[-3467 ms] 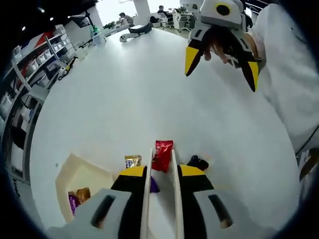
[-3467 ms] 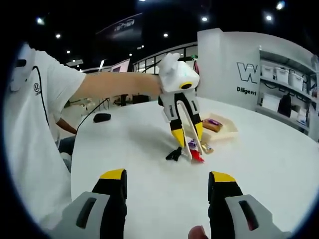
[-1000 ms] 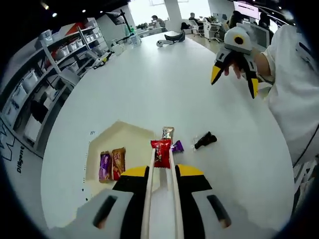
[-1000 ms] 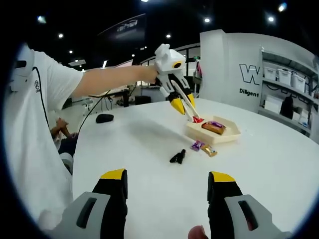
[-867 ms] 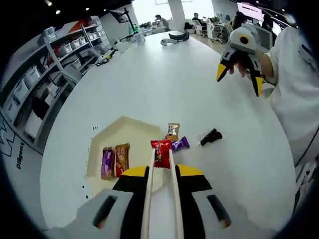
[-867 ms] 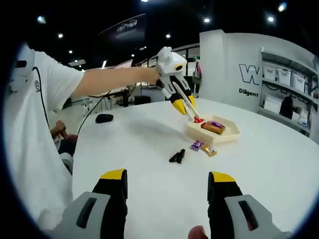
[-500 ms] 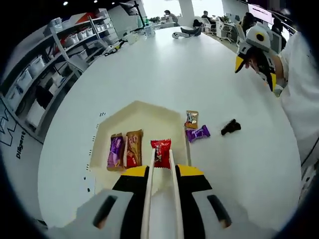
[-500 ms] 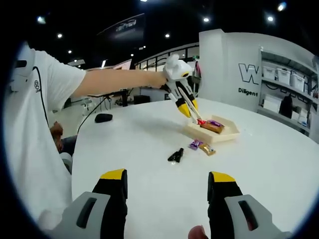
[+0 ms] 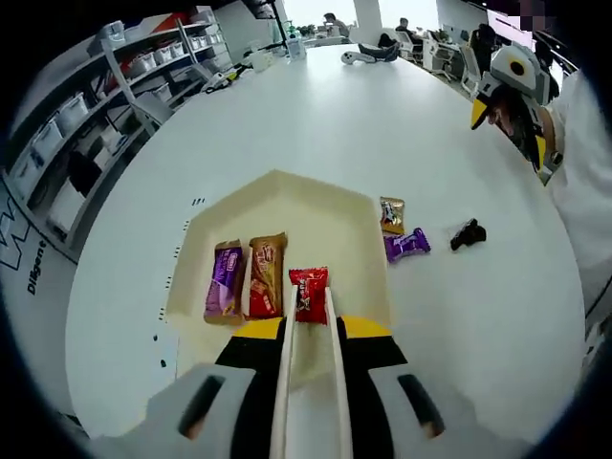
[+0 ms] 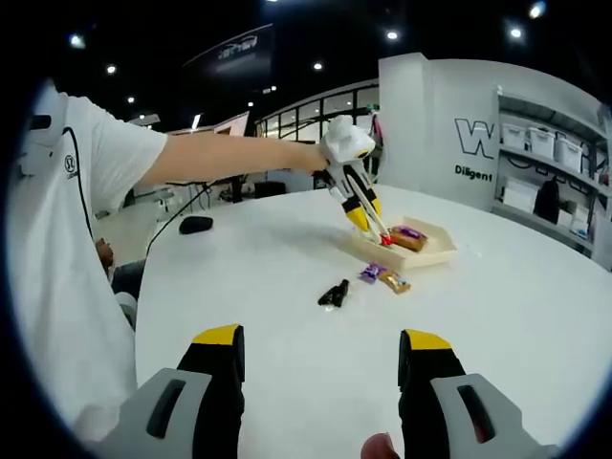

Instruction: Place the target food into the container with the food tongs after gripping and lifting it, then release it inside without dropping or visibly crushing the food.

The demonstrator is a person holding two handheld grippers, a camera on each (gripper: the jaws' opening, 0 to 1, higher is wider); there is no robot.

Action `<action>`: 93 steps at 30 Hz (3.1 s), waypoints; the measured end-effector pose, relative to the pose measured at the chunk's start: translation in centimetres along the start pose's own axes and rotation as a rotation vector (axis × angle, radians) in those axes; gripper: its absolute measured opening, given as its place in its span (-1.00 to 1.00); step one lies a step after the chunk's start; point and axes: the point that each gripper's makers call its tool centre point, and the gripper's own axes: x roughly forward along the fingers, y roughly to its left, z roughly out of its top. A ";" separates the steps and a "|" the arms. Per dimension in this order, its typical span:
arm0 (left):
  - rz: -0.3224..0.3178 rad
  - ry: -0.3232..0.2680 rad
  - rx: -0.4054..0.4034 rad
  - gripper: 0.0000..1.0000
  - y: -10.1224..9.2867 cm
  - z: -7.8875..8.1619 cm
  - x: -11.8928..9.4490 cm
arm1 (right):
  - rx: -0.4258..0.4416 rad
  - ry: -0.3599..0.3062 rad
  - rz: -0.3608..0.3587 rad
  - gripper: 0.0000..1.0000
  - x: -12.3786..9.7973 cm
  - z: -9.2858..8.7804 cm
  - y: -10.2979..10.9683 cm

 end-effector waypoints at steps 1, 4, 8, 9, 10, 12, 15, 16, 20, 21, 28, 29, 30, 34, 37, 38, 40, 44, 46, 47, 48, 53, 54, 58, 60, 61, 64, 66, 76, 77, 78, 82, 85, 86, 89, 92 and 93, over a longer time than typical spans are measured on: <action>0.000 0.004 0.001 -0.62 0.0 -0.1 0.1 | 0.000 0.000 0.001 0.25 0.0 0.0 0.0; 0.000 0.007 -0.001 -0.62 0.2 -0.2 0.2 | 0.001 0.002 0.001 0.25 0.1 -0.1 0.0; 0.002 0.008 -0.001 -0.62 0.4 -0.2 0.2 | 0.003 0.004 0.002 0.25 0.0 -0.2 0.0; 0.000 0.009 0.001 -0.61 0.4 -0.2 0.2 | 0.004 0.005 0.001 0.25 0.0 -0.3 0.0; 0.000 0.011 0.004 -0.61 0.4 -0.2 0.2 | 0.004 0.005 0.000 0.25 0.0 -0.3 0.0; -0.001 0.016 0.011 -0.61 0.4 -0.2 0.1 | 0.005 0.005 0.001 0.25 0.0 -0.3 0.0; -0.004 0.018 0.021 -0.60 0.3 -0.2 0.1 | 0.005 0.004 0.001 0.25 0.0 -0.3 0.0; -0.002 0.019 0.023 -0.60 0.2 -0.2 0.1 | 0.006 0.005 0.002 0.25 0.1 -0.4 0.0; 0.003 0.019 0.031 -0.59 0.2 -0.1 0.0 | 0.006 0.002 0.003 0.25 0.1 -0.3 0.0; 0.004 0.019 0.029 -0.59 0.2 -0.1 0.0 | 0.006 0.002 0.003 0.25 0.1 -0.3 0.1; 0.016 0.000 0.026 -0.59 0.2 0.5 -0.9 | 0.007 0.001 0.000 0.25 -0.1 -0.4 0.0; 0.017 -0.003 0.026 -0.59 0.2 0.7 -1.0 | 0.006 0.001 0.000 0.25 -0.1 -0.4 0.0; 0.016 -0.005 0.028 -0.59 0.0 0.8 -1.1 | 0.005 0.000 0.001 0.25 0.0 -0.3 0.1; 0.019 -0.010 0.048 -0.59 -0.6 1.5 -1.4 | 0.002 -0.003 0.004 0.25 0.1 -0.1 0.2; 0.014 -0.020 0.059 -0.59 -1.1 2.1 -1.6 | 0.000 -0.004 0.007 0.25 0.1 -0.1 0.3; 0.014 -0.025 0.066 -0.59 -1.3 2.3 -1.6 | -0.002 -0.004 0.008 0.25 0.1 0.0 0.4; 0.012 -0.030 0.076 -0.59 -1.6 2.7 -1.8 | -0.003 -0.005 0.009 0.25 0.1 0.0 0.5; -0.001 -0.068 0.082 -0.59 -2.4 4.0 -2.3 | -0.005 -0.005 0.008 0.25 0.1 0.0 0.5; -0.006 -0.081 0.084 -0.59 -2.6 4.4 -2.4 | -0.005 -0.006 0.007 0.25 0.1 0.0 0.5; -0.008 -0.089 0.092 -0.59 -3.0 4.8 -2.6 | -0.007 -0.006 0.007 0.25 0.0 0.0 0.6; -0.010 -0.097 0.100 -0.60 -3.4 5.3 -2.8 | -0.009 -0.007 0.008 0.26 0.0 0.1 0.7; -0.033 -0.109 0.141 -0.59 -5.3 6.7 -2.8 | -0.009 -0.010 0.002 0.27 0.0 0.2 0.7; -0.034 -0.110 0.150 -0.59 -5.6 6.9 -2.8 | -0.010 -0.010 0.000 0.27 -0.1 0.3 0.7; -0.051 -0.112 0.181 -0.59 -6.8 7.6 -2.6 | -0.006 -0.003 -0.016 0.27 -0.3 0.2 0.5; -0.064 -0.106 0.190 -0.59 -7.3 7.7 -2.4 | -0.004 -0.003 -0.021 0.27 -0.3 0.2 0.4; -0.065 -0.105 0.198 -0.59 -7.6 7.8 -2.3 | -0.006 -0.005 -0.025 0.28 -0.5 0.3 0.4; -0.078 -0.093 0.212 -0.59 -8.0 7.9 -1.8 | -0.007 -0.005 -0.036 0.30 -0.6 0.5 0.2; -0.083 -0.090 0.216 -0.59 -8.3 8.0 -1.4 | -0.009 -0.002 -0.039 0.31 -0.6 0.6 0.2; -0.103 -0.045 0.234 -0.59 -8.5 7.5 0.3 | -0.036 0.003 -0.046 0.38 -0.8 1.5 0.1; -0.105 -0.041 0.236 -0.59 -8.5 7.5 0.5 | -0.036 0.002 -0.046 0.39 -0.8 1.5 0.0; -0.107 -0.039 0.237 -0.59 -8.5 7.5 0.7 | -0.037 0.001 -0.044 0.39 -0.8 1.5 0.1; -0.101 -0.026 0.244 -0.59 -8.3 7.5 1.2 | -0.041 0.004 -0.040 0.39 -0.9 1.4 0.1; -0.102 -0.022 0.244 -0.59 -8.3 7.5 1.4 | -0.043 0.005 -0.039 0.40 -1.0 1.3 0.1; -0.100 -0.021 0.246 -0.59 -8.3 7.6 1.5 | -0.043 0.006 -0.039 0.40 -1.0 1.3 0.1; -0.096 -0.013 0.252 -0.59 -8.3 7.6 1.8 | -0.041 0.007 -0.037 0.40 -1.0 1.2 0.0; -0.095 -0.008 0.250 -0.59 -8.2 7.6 2.0 | -0.040 0.006 -0.033 0.40 -0.9 1.2 0.1; -0.094 -0.006 0.249 -0.58 -8.2 7.6 2.0 | -0.040 0.006 -0.033 0.40 -0.9 1.1 0.1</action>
